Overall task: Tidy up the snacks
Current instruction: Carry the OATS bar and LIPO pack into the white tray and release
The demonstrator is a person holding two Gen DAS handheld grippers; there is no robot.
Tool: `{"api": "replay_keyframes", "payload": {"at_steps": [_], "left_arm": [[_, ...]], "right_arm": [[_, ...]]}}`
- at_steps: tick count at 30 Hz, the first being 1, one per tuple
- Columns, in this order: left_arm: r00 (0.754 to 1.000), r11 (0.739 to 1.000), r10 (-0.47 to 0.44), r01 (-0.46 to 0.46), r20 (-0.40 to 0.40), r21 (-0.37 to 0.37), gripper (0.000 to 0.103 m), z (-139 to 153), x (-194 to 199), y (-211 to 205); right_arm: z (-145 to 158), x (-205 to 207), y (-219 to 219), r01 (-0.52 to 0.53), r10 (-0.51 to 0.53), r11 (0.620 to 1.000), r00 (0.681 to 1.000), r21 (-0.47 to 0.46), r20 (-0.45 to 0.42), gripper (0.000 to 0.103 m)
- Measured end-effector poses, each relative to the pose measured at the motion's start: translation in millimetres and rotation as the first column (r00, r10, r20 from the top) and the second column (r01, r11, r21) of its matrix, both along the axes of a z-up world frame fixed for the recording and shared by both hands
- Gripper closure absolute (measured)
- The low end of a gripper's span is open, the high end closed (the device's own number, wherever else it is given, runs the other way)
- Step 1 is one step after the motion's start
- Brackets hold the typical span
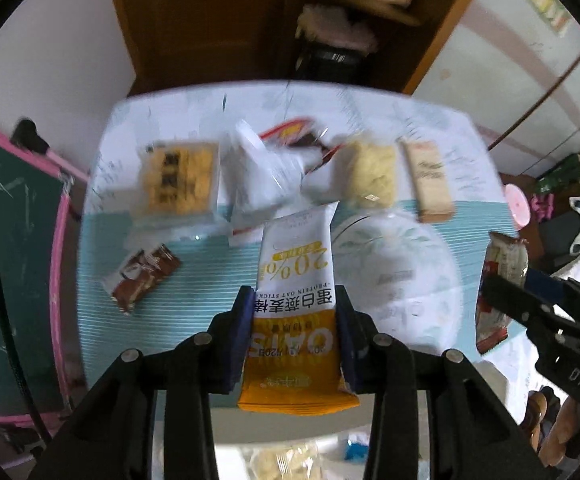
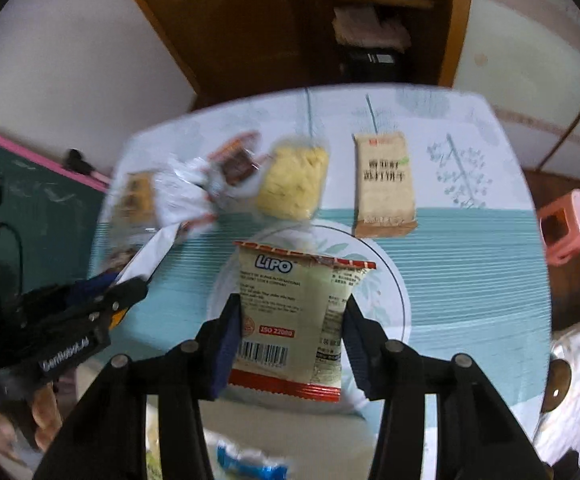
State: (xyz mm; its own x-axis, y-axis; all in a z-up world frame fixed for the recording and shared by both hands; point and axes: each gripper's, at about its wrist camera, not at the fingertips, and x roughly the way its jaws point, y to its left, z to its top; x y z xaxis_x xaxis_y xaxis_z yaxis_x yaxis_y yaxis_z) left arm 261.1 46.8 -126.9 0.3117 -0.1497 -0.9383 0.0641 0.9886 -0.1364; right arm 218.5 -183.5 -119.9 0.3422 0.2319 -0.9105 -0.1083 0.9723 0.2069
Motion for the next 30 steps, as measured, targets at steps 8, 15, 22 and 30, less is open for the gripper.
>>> {"api": "replay_keyframes", "payload": {"at_steps": [8,15,22,30], "left_arm": [[0.973,0.996,-0.083,0.083,0.215,0.011,0.066,89,-67,-13],[0.923,0.989,-0.147,0.137,0.355,0.055,0.066,127,-156,-22],[0.919,0.990,-0.138,0.127,0.369,0.055,0.066,106,-211,-31],[0.925,0.984,-0.133,0.081,0.356,0.158,0.066,66,-225,-43]], "right_arm": [[62,-80,-5,-0.066,0.057,0.997,0.985,0.049,0.163,0.055],[90,-157,-4,-0.107,0.090,0.993,0.951,0.043,0.295,0.054],[84,-195,-13,-0.072,0.058,0.997,0.938,0.028,0.340,0.054],[50,-222,-20,0.016,-0.028,0.999,0.949,0.040,0.314,0.054]]}}
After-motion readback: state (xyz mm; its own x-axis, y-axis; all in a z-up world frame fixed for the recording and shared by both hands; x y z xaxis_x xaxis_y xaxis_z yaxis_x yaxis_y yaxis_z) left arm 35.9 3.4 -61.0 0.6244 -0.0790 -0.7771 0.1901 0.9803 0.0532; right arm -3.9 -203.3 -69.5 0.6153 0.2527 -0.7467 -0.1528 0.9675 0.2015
